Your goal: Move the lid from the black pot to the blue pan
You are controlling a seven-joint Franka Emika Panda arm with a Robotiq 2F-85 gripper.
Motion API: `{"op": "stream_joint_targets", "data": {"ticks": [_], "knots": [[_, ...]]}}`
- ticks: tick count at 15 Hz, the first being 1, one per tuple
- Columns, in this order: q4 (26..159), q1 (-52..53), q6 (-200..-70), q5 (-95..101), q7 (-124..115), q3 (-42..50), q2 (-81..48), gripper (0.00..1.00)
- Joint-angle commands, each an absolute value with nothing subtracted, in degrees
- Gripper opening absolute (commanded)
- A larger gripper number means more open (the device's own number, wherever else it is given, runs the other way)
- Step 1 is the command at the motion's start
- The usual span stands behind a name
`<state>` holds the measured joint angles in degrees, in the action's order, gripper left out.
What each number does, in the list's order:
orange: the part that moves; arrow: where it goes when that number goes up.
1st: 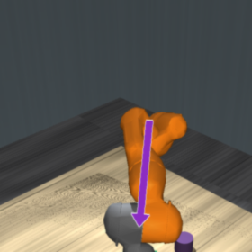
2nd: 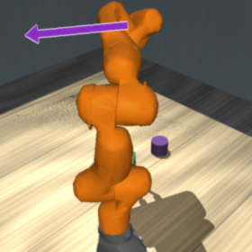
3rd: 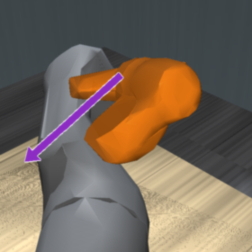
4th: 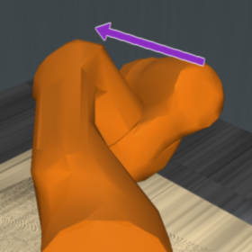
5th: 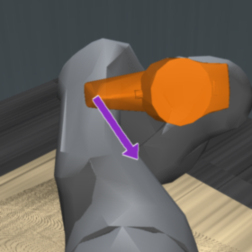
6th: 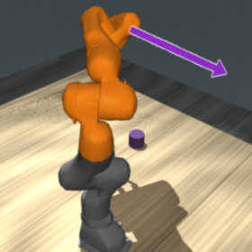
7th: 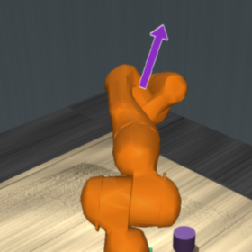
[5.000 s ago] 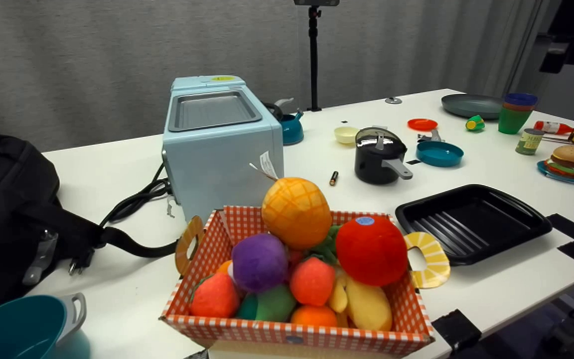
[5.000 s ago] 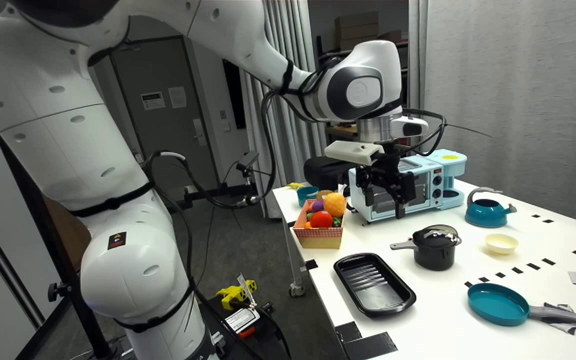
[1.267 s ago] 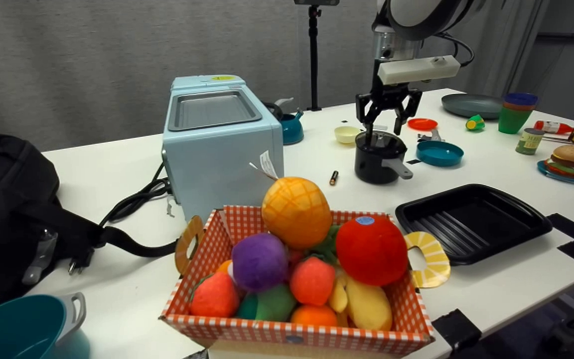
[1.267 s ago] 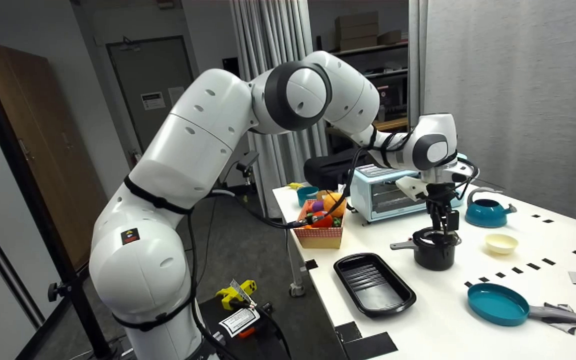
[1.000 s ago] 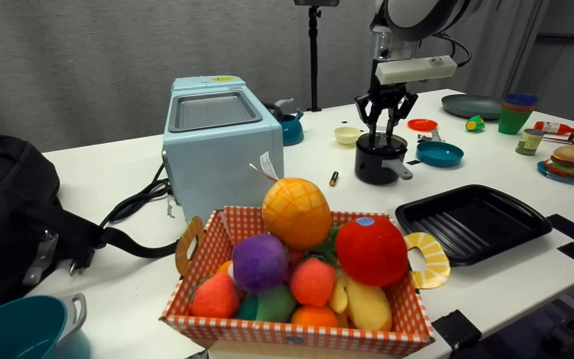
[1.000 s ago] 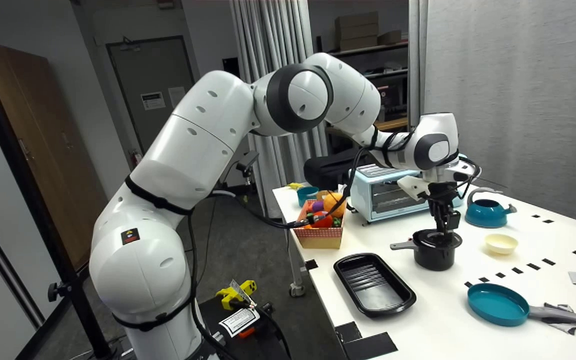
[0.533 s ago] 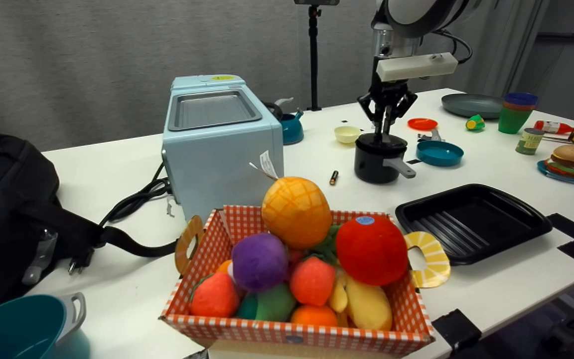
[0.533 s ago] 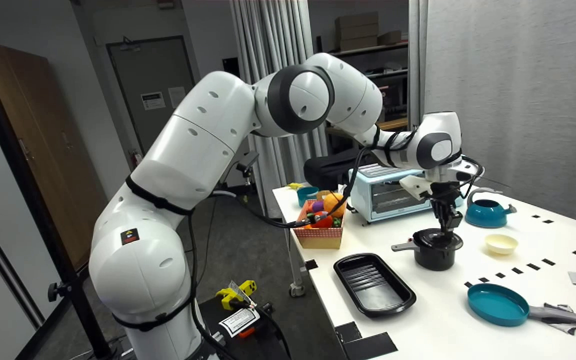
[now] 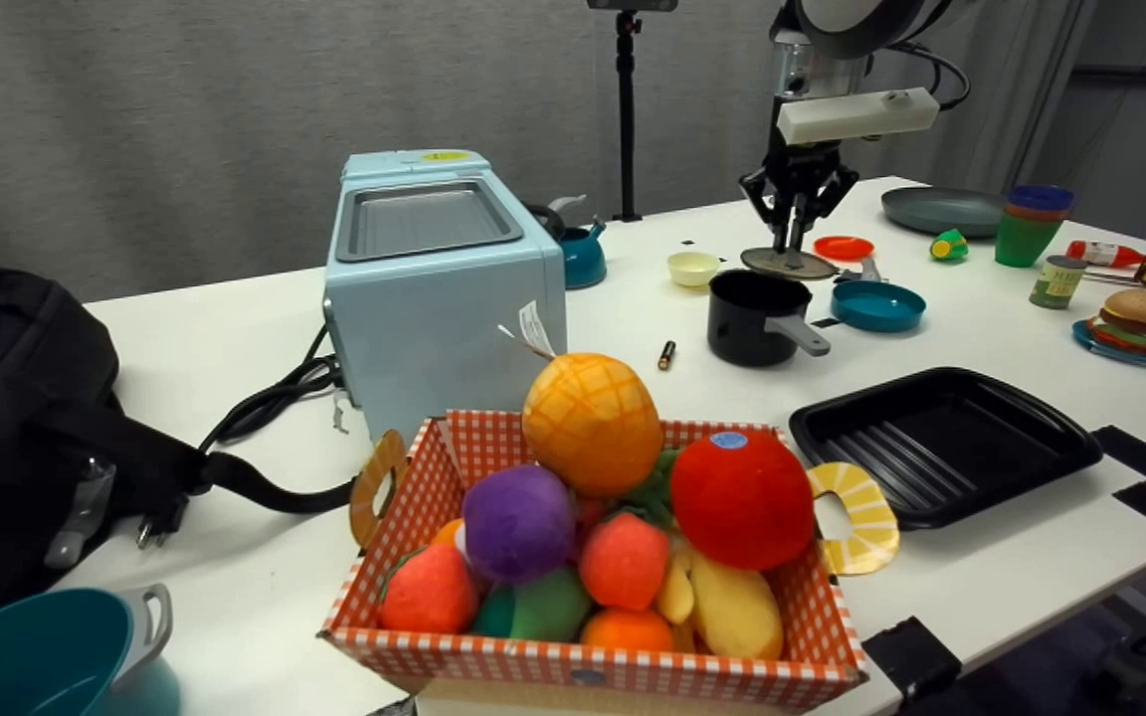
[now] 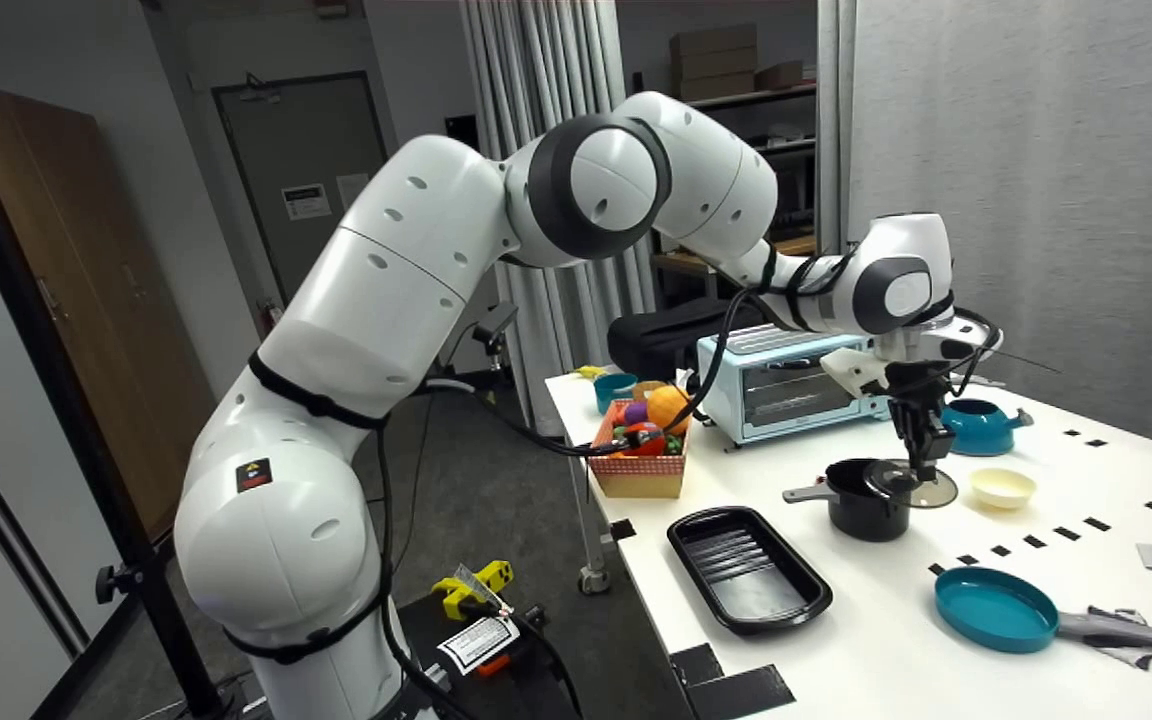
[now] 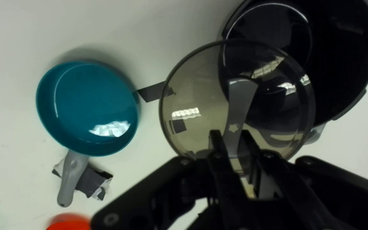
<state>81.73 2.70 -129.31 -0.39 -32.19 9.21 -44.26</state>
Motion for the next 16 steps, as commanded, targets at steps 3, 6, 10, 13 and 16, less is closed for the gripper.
{"op": "stream_joint_targets", "data": {"ticks": [3,6,10,13,16], "knots": [[89.19,0.55,-130.49,-0.58,-32.39,11.42,-39.39,0.04],[91.36,-0.64,-130.64,-0.66,-32.74,12.54,-39.12,0.04],[91.49,-2.47,-130.13,-1.12,-33.26,13.72,-40.73,0.04],[90.24,-3.71,-129.53,-1.22,-33.93,14.27,-42.21,0.04],[88.54,-4.18,-128.92,-0.99,-34.95,14.64,-43.56,0.04]]}}
